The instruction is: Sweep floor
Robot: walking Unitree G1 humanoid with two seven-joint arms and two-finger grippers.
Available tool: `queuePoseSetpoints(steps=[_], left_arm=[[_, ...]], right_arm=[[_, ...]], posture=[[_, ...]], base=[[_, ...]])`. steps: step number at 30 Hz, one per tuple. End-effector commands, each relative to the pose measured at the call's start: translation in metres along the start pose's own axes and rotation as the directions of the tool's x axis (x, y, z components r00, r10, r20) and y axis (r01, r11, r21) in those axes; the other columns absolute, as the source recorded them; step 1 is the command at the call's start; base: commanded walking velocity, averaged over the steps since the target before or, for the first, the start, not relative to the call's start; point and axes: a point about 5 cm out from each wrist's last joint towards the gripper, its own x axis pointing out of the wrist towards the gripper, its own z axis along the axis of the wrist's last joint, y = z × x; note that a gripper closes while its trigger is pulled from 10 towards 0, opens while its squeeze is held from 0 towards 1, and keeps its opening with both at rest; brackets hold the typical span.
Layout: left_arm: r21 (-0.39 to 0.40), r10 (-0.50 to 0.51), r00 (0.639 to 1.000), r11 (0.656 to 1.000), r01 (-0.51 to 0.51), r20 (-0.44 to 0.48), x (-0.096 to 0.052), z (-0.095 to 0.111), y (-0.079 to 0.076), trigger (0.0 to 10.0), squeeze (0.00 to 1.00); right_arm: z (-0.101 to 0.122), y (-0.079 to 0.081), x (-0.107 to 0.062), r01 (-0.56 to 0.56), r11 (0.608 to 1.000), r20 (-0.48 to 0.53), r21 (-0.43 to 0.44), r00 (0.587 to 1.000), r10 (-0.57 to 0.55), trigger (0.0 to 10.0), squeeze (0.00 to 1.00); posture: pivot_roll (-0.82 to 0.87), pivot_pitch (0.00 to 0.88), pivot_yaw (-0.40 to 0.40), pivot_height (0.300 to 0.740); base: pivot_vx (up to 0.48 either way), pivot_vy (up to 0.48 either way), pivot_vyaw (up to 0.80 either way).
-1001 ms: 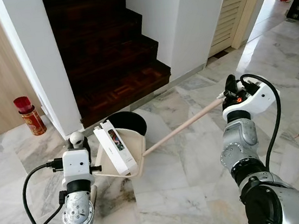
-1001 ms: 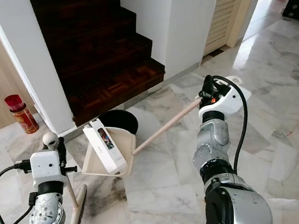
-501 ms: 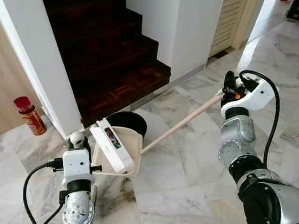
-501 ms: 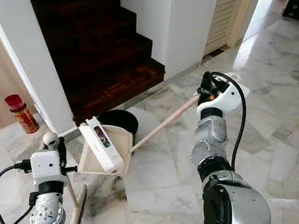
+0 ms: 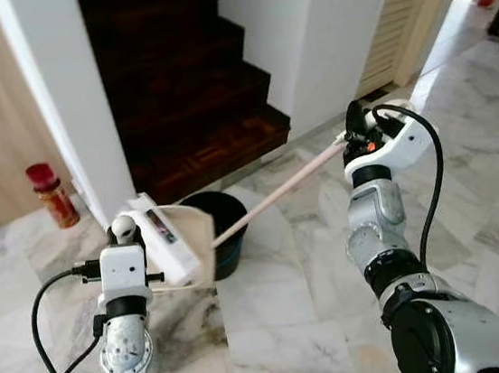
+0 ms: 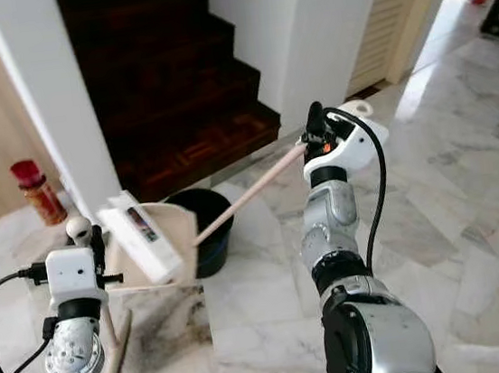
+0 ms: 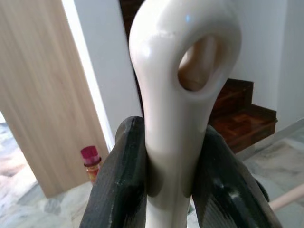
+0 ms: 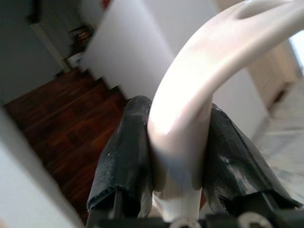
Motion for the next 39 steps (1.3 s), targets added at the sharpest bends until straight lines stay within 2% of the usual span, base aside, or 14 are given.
queuePoseSetpoints(steps=[1, 19, 39], left_arm=[[-0.009, -0.008, 0.999, 1.0, 0.009, 0.045, 0.0034, 0.0081, -0.0033, 10.0, 0.0], [-0.005, -0.001, 0.999, 1.0, 0.001, 0.048, 0.0043, 0.0085, -0.0016, 10.0, 0.0], [-0.004, -0.001, 0.999, 1.0, 0.001, 0.048, 0.0044, 0.0084, -0.0014, 10.0, 0.0]], right_arm=[[0.0201, 0.0058, 0.0096, -0.018, 1.0, 0.091, 0.007, 0.996, 0.017, 10.0, 0.0], [0.0193, 0.0142, 0.0114, -0.046, 0.998, 0.089, 0.031, 0.995, 0.043, 10.0, 0.0], [0.0187, 0.0144, 0.0111, -0.046, 0.998, 0.087, 0.036, 0.995, 0.042, 10.0, 0.0]], posture=[[0.13, 0.0, -0.114, 0.74], [0.13, 0.0, -0.116, 0.74], [0.13, 0.0, -0.116, 0.74]], base=[[0.292, 0.0, 0.0], [0.291, 0.0, 0.0], [0.292, 0.0, 0.0]])
